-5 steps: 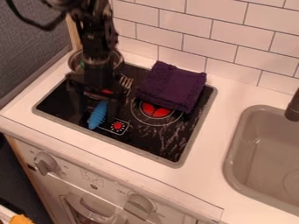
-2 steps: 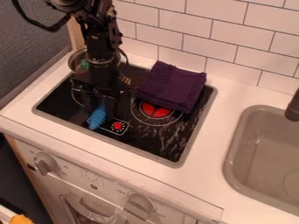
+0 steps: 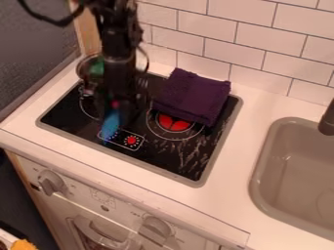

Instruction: Take the blue object on the dark purple cloth

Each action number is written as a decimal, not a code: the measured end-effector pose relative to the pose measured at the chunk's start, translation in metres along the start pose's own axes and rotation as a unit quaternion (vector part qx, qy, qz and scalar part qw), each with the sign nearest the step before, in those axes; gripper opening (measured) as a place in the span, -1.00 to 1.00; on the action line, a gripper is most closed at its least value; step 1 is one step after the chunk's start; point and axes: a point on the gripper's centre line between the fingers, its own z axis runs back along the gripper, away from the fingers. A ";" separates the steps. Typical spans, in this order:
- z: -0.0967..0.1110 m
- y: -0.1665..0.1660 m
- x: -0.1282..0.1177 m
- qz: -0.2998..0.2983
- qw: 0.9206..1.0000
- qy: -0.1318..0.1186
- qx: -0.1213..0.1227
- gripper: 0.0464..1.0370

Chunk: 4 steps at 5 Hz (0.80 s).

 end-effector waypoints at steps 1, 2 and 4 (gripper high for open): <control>0.023 -0.018 0.019 -0.013 1.000 -0.021 0.001 -0.24; 0.037 -0.052 0.049 -0.041 0.998 -0.039 -0.014 -0.24; 0.029 -0.078 0.062 -0.049 0.998 -0.023 -0.011 -0.24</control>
